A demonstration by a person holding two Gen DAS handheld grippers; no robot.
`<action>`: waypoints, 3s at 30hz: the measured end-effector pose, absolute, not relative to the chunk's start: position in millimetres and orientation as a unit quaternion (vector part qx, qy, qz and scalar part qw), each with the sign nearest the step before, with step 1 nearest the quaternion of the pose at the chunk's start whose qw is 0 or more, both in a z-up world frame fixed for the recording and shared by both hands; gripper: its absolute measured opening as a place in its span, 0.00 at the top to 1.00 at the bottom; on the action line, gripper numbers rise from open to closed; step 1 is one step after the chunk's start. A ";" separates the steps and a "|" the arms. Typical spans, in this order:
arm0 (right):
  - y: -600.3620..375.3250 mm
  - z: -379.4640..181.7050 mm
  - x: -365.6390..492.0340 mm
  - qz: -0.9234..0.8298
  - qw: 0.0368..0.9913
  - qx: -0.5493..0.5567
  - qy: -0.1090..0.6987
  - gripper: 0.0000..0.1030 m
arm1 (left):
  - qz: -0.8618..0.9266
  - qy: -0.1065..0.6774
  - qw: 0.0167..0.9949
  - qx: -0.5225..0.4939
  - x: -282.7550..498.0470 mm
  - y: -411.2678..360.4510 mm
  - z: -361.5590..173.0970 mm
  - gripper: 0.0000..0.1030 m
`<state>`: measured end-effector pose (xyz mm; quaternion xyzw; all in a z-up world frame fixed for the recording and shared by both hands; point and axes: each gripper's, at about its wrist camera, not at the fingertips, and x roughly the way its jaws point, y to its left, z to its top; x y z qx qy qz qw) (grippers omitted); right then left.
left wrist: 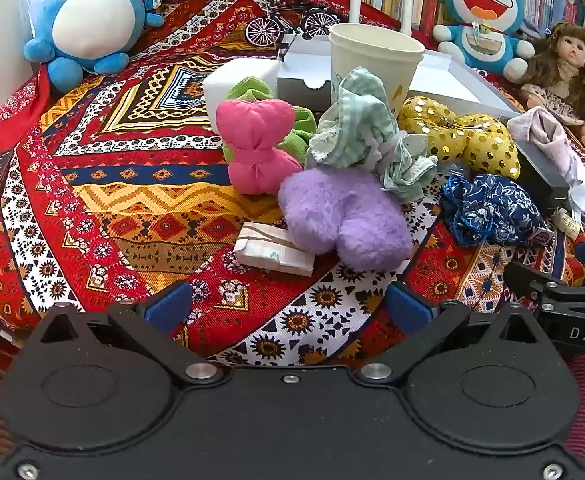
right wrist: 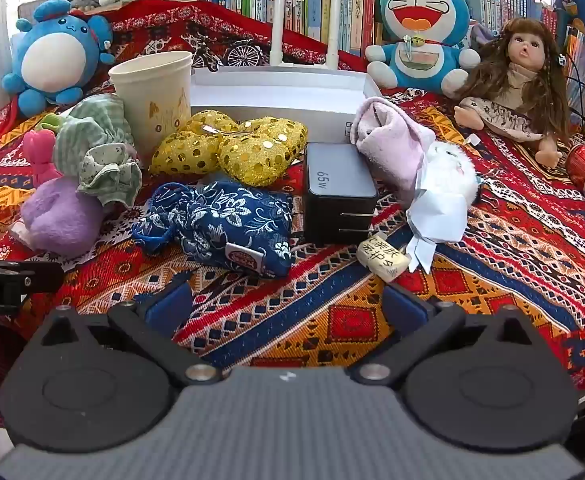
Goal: Organize soft objects
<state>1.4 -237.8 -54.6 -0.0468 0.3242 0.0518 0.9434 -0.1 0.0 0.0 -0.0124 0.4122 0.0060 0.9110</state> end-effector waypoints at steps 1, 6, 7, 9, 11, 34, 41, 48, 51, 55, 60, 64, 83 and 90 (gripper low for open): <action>-237.9 -54.7 1.3 0.052 0.944 -0.046 0.323 0.00 | 0.007 0.411 0.911 -0.012 -0.3 -0.1 0.0 0.00; -237.6 -54.6 1.5 0.052 0.944 -0.047 0.323 0.00 | 0.006 0.412 0.911 -0.013 -0.1 0.0 0.0 0.00; -237.6 -54.6 1.5 0.052 0.944 -0.047 0.323 0.00 | 0.006 0.413 0.911 -0.012 0.0 -0.1 0.0 0.00; -237.5 -54.6 1.5 0.051 0.944 -0.047 0.323 0.00 | 0.006 0.413 0.911 -0.012 0.0 -0.1 0.0 0.00; -237.5 -54.5 1.6 0.052 0.944 -0.048 0.324 0.00 | 0.007 0.413 0.911 -0.012 0.0 -0.2 0.0 0.00; -237.4 -54.6 1.7 0.051 0.943 -0.048 0.324 0.00 | 0.007 0.413 0.911 -0.011 0.0 -0.2 -0.1 0.00; -237.3 -54.6 1.7 0.051 0.943 -0.048 0.324 0.00 | 0.007 0.413 0.911 -0.011 0.0 -0.3 -0.1 0.00; -237.3 -54.6 1.6 0.051 0.943 -0.048 0.325 0.00 | 0.007 0.413 0.911 -0.010 0.0 -0.2 -0.1 0.00; -237.3 -54.7 1.5 0.051 0.943 -0.048 0.325 0.00 | 0.007 0.413 0.911 -0.010 0.0 -0.3 -0.1 0.00; -237.2 -54.4 1.9 0.051 0.943 -0.048 0.325 0.00 | 0.007 0.413 0.911 -0.010 -0.1 -0.3 -0.1 0.00; -237.2 -54.2 2.1 0.051 0.943 -0.048 0.325 0.00 | 0.008 0.413 0.911 -0.010 0.0 -0.3 -0.1 0.00; -237.2 -54.2 2.2 0.051 0.943 -0.048 0.325 0.00 | 0.008 0.413 0.911 -0.010 0.0 -0.3 -0.1 0.00; -235.4 -51.2 1.2 0.045 0.941 -0.048 0.333 0.00 | 0.006 0.427 0.904 -0.004 3.7 4.3 1.4 0.00; -235.0 -50.9 7.1 0.047 0.937 -0.050 0.344 0.00 | -0.006 0.434 0.901 0.002 6.4 7.5 1.4 0.00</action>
